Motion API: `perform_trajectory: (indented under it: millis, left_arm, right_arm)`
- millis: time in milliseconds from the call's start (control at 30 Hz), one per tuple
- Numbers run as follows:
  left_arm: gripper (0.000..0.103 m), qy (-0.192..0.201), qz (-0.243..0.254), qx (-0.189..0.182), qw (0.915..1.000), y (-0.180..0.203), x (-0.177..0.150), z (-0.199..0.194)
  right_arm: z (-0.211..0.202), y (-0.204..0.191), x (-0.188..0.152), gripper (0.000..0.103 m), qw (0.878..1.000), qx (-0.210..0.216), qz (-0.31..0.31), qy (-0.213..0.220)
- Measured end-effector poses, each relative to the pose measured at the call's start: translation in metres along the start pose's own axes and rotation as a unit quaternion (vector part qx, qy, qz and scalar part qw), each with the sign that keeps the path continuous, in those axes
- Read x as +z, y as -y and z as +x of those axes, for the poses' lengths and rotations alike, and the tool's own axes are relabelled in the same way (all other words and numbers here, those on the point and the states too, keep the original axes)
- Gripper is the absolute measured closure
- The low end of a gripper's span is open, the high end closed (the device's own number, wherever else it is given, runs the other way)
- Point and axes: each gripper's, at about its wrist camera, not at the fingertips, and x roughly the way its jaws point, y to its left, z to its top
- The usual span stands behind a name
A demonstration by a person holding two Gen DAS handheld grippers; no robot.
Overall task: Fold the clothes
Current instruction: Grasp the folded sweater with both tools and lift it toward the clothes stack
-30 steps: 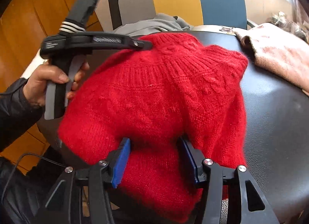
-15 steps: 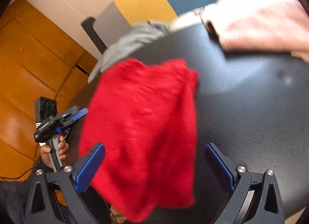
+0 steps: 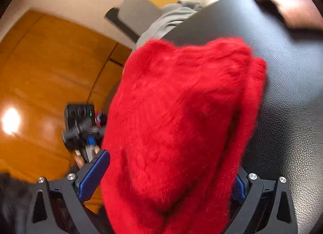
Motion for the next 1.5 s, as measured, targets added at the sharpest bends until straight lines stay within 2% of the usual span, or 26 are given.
perform_trajectory:
  millis: [33, 100, 133, 200, 267, 333, 433, 467, 500, 533, 567, 600, 700, 733, 767, 800, 833, 867, 1000, 1133, 1233, 1333, 1400, 1500]
  left_arm:
    - [0.022, -0.013, 0.020, 0.026, 0.9994, 0.001, 0.001, -0.003]
    - [0.022, -0.022, 0.014, 0.049, 0.9985, -0.013, 0.000, -0.011]
    - [0.022, -0.030, -0.013, 0.048, 0.9983, -0.024, 0.000, -0.014]
    - [0.022, -0.044, -0.053, 0.019, 0.9975, -0.035, -0.001, -0.011]
    - [0.022, -0.042, -0.043, 0.001, 0.9982, -0.032, 0.002, 0.001]
    - [0.020, -0.053, -0.038, -0.019, 0.9977, -0.028, 0.004, 0.018]
    - [0.015, -0.059, 0.000, -0.009, 0.9982, -0.017, 0.006, 0.032]
    - [0.016, -0.062, 0.005, 0.004, 0.9981, -0.014, 0.005, 0.033]
    - [0.023, -0.064, 0.010, 0.016, 0.9977, -0.012, 0.004, 0.035]
    - [0.032, -0.067, 0.015, 0.028, 0.9973, -0.009, 0.003, 0.036]
    - [0.048, -0.069, 0.020, 0.040, 0.9966, -0.006, 0.002, 0.037]
    - [0.053, -0.067, 0.028, 0.050, 0.9961, -0.001, -0.002, 0.038]
    - [0.061, -0.048, 0.045, 0.066, 0.9957, 0.016, -0.012, 0.035]
    - [0.061, -0.042, 0.052, 0.075, 0.9950, 0.022, -0.017, 0.031]
    - [0.062, -0.036, 0.057, 0.083, 0.9943, 0.028, -0.023, 0.026]
    - [0.062, -0.029, 0.052, 0.086, 0.9945, 0.029, -0.030, 0.016]
    - [0.062, -0.023, 0.047, 0.090, 0.9946, 0.029, -0.037, 0.006]
    - [0.063, -0.017, 0.042, 0.094, 0.9946, 0.030, -0.044, -0.004]
    - [0.064, 0.009, 0.021, 0.108, 0.9939, 0.034, -0.071, -0.045]
    - [0.065, 0.060, 0.023, 0.132, 0.9892, 0.044, -0.090, -0.103]
    - [0.065, 0.113, 0.021, 0.162, 0.9801, 0.052, -0.107, -0.157]
    - [0.065, 0.181, 0.004, 0.198, 0.9632, 0.054, -0.123, -0.220]
    - [0.065, 0.235, 0.005, 0.233, 0.9435, 0.060, -0.130, -0.269]
    - [0.065, 0.314, 0.005, 0.283, 0.9061, 0.069, -0.140, -0.342]
  right_arm:
    - [0.002, -0.006, -0.002, 0.000, 1.000, -0.014, -0.026, -0.006]
    - [0.007, -0.013, -0.004, 0.000, 0.998, -0.032, -0.058, -0.017]
    - [0.008, -0.013, -0.004, 0.000, 0.998, -0.034, -0.058, -0.018]
    - [0.004, -0.002, 0.002, 0.000, 1.000, -0.013, 0.000, -0.001]
    - [0.000, 0.005, 0.002, 0.000, 0.999, -0.002, 0.045, 0.017]
    - [0.003, 0.004, 0.002, 0.000, 0.998, -0.006, 0.050, 0.021]
    - [0.001, -0.002, -0.003, 0.000, 0.999, -0.012, 0.036, 0.017]
    - [0.003, -0.002, -0.003, 0.000, 0.999, -0.011, 0.032, 0.012]
    - [0.004, -0.002, -0.003, 0.000, 1.000, -0.009, 0.028, 0.007]
    - [0.006, -0.002, -0.003, 0.000, 1.000, -0.008, 0.024, 0.002]
    - [0.008, -0.003, -0.003, 0.000, 1.000, -0.012, 0.018, -0.002]
    - [0.009, -0.008, -0.003, 0.000, 1.000, -0.030, 0.007, -0.005]
    - [0.014, -0.024, 0.000, 0.001, 0.996, -0.086, -0.025, -0.013]
    - [0.016, -0.030, 0.000, 0.004, 0.994, -0.104, -0.036, -0.015]
    - [0.018, -0.034, 0.000, 0.011, 0.992, -0.114, -0.041, -0.017]
    - [0.019, -0.036, -0.003, 0.018, 0.994, -0.102, -0.030, -0.015]
    - [0.019, -0.038, -0.006, 0.034, 0.996, -0.090, -0.019, -0.013]
    - [0.021, -0.040, -0.009, 0.040, 0.997, -0.079, -0.011, -0.012]
    - [0.043, -0.063, -0.029, 0.044, 0.999, -0.040, -0.014, -0.012]
    - [0.079, -0.095, -0.037, 0.046, 0.999, 0.013, -0.031, -0.030]
    - [0.115, -0.130, -0.031, 0.046, 0.994, 0.062, -0.060, -0.059]
    - [0.155, -0.177, -0.016, 0.046, 0.985, 0.114, -0.101, -0.083]
    - [0.182, -0.216, -0.001, 0.046, 0.975, 0.147, -0.137, -0.096]
    - [0.223, -0.289, 0.027, 0.046, 0.953, 0.192, -0.205, -0.110]
